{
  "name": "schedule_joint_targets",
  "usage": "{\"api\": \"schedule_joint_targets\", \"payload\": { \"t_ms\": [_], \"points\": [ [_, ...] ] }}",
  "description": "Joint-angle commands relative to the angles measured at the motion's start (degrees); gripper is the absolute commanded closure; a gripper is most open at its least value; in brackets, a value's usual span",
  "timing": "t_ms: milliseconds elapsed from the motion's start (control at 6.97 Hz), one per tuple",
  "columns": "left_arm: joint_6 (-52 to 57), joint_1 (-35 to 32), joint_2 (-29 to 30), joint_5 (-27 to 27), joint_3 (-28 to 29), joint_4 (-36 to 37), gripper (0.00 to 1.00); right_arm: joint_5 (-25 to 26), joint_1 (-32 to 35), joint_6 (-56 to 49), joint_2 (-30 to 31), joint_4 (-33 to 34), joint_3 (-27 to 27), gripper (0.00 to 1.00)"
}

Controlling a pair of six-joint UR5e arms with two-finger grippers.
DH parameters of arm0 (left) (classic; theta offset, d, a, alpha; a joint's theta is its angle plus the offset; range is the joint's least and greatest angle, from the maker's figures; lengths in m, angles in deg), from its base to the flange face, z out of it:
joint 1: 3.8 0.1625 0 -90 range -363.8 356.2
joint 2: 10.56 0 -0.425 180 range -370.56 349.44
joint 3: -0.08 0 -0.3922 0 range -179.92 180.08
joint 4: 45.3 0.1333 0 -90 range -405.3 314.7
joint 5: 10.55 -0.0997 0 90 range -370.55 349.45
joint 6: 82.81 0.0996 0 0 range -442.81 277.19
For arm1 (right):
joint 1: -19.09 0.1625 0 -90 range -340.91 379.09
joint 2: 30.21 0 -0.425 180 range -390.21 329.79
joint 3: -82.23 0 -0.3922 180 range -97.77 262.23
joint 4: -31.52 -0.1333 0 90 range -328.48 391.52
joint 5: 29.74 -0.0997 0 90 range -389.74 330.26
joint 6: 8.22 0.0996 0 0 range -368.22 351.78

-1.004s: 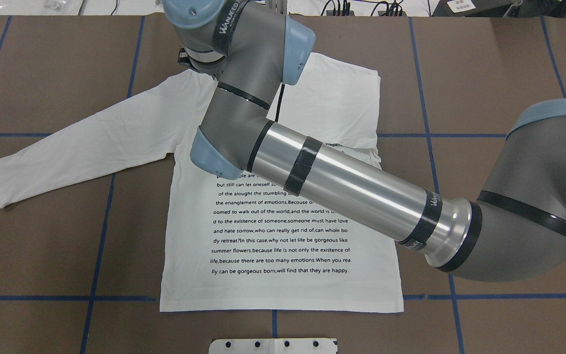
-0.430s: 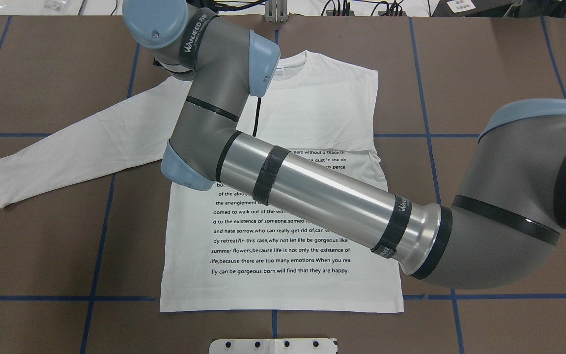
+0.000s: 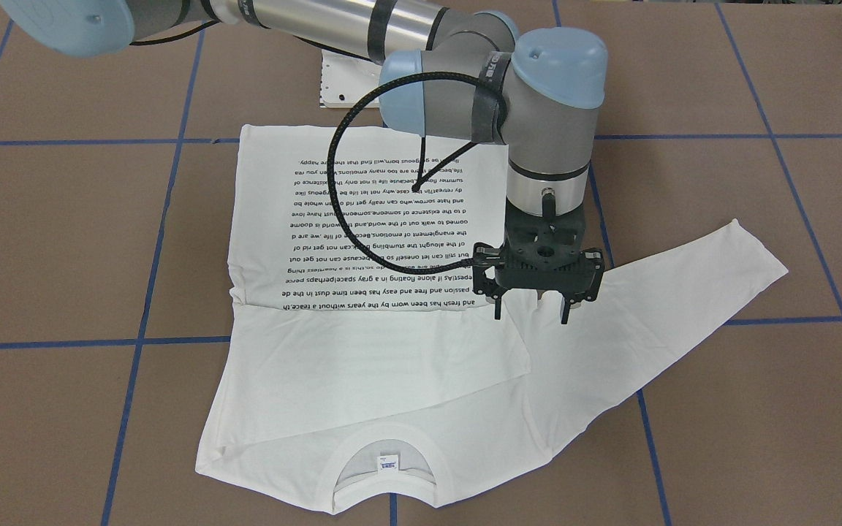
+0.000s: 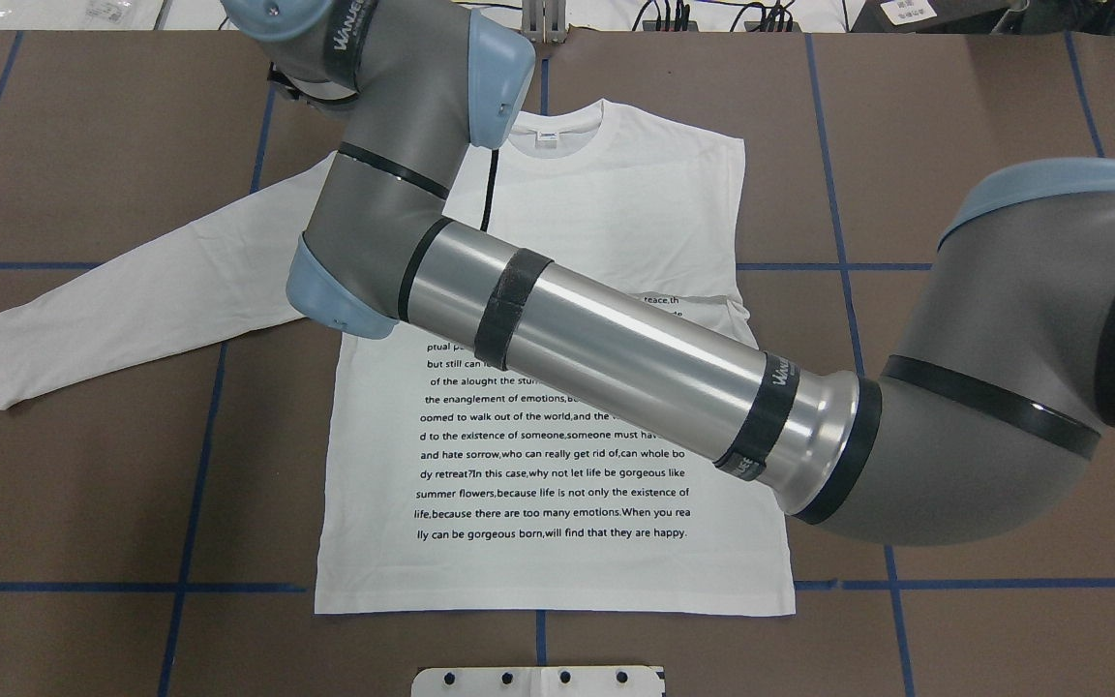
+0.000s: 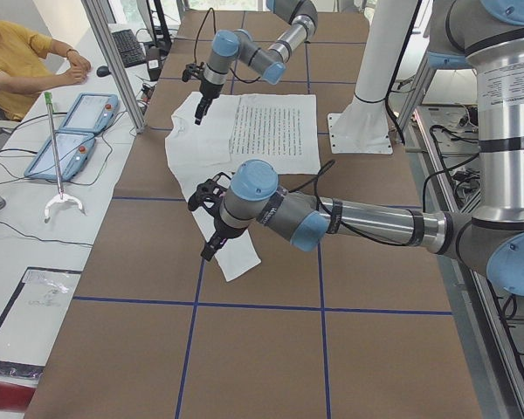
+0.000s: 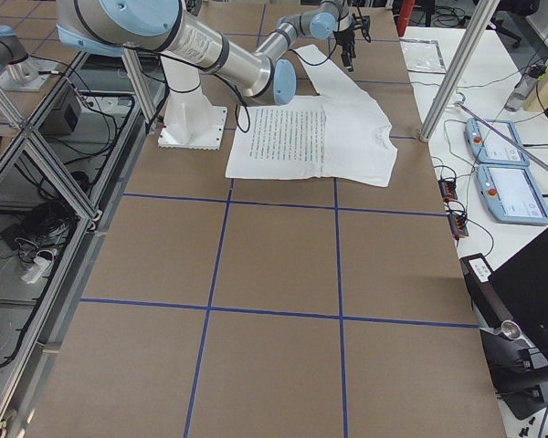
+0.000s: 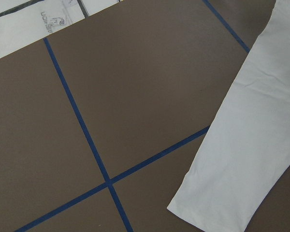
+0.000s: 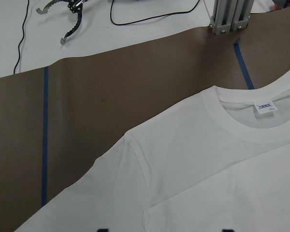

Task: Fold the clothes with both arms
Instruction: 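Lift the sleeve with the right gripper and fold it across the shirt body, then release the sleeve and raise the right gripper away from the shirt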

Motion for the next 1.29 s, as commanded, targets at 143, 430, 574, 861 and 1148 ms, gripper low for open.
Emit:
{"api": "schedule_joint_targets", "payload": {
  "t_ms": [143,430,574,861,1148],
  "points": [
    [-10.32,0.35,6.29,-0.36,-0.83,-1.43,0.00,-12.98,9.54,-11.35,7.03,6.88,7.41,0.00],
    [-11.54,4.01,6.50,-0.10,0.13,-8.37,0.00,-22.27,17.18,-21.63,17.05,7.43,17.10,0.00],
    [-11.54,6.05,6.16,-0.53,0.56,-8.38,0.00,-26.24,20.70,-26.47,22.41,7.43,21.41,0.00],
    [-13.80,12.10,4.15,-5.33,1.27,-8.47,0.00,-29.42,26.33,-37.73,36.28,7.61,31.85,0.00],
    [-15.58,19.40,3.53,-10.69,4.06,-10.73,0.00,-31.98,31.96,-48.09,49.21,8.56,41.98,0.01]
  ]
}}
